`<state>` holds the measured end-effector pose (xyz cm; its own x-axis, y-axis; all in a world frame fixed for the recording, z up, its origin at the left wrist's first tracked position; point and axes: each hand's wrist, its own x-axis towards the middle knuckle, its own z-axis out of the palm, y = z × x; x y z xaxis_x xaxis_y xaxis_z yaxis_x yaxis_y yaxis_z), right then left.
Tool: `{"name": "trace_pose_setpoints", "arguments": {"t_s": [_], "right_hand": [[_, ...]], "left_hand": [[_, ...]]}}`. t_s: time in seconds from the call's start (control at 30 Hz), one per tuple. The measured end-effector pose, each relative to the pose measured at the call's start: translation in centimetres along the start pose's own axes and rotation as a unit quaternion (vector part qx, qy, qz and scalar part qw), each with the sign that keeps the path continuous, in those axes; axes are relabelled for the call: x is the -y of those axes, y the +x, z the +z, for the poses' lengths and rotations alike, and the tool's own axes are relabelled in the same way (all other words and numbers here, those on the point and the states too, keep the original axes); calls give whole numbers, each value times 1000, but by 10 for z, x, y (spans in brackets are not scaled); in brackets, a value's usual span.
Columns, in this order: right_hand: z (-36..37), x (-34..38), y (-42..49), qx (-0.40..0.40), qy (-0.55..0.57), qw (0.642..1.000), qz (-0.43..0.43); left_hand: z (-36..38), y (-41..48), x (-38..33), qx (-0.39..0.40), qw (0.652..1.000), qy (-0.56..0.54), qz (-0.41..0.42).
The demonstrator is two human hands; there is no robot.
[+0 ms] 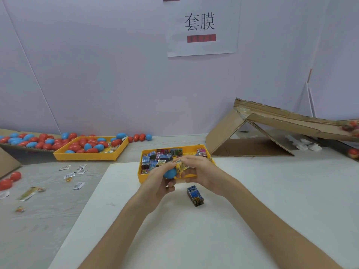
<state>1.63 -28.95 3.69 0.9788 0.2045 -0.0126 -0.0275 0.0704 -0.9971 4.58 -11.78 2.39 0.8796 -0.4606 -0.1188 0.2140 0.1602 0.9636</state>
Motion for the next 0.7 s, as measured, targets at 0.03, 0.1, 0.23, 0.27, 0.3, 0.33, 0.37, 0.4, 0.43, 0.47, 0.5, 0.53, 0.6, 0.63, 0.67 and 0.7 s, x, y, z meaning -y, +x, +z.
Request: {"name": "trace_pose_setpoints", "arguments": {"t_s": [0.03,0.1,0.23,0.27,0.3,0.33,0.37,0.4,0.43,0.47,0.5,0.53,0.6,0.63,0.67,0.7], "right_hand": [[0,0,0,1,4,1000,-6],[-2,0,0,6,31,999,-7],[-3,-4,1,12,114,993,-10],[-2,-4,1,9,134,991,-12],[-2,-5,2,8,153,988,-12],[-2,-5,2,7,173,985,-12],[-2,-5,2,7,193,981,-12],[-3,-4,1,5,213,977,-13],[-4,-4,2,5,228,974,-13],[-5,-5,2,7,240,971,-13],[-5,-6,2,13,246,969,-12],[-4,-6,2,20,248,968,-12],[-3,-7,2,30,240,970,-12],[-2,-7,3,33,228,973,-13],[-1,-6,3,34,212,977,-13],[0,-7,4,31,193,981,-14]], "left_hand": [[0,0,0,1,1000,-4,1],[-1,0,0,3,1000,-9,6],[-2,1,-1,0,1000,-9,5],[-1,1,-1,-3,1000,-5,2],[-1,1,0,-6,1000,-1,-1],[-1,1,0,-9,1000,4,-3],[-1,1,0,-10,1000,9,-5],[-1,1,0,-7,1000,12,-5],[0,1,0,-3,1000,14,-3],[0,1,0,0,1000,14,-2],[-1,1,0,4,1000,12,-1],[-1,1,0,9,1000,10,0],[-3,1,0,22,1000,-1,4],[-4,1,0,27,1000,-7,8],[-5,1,0,30,999,-10,11],[-5,1,0,30,999,-9,15]]}}
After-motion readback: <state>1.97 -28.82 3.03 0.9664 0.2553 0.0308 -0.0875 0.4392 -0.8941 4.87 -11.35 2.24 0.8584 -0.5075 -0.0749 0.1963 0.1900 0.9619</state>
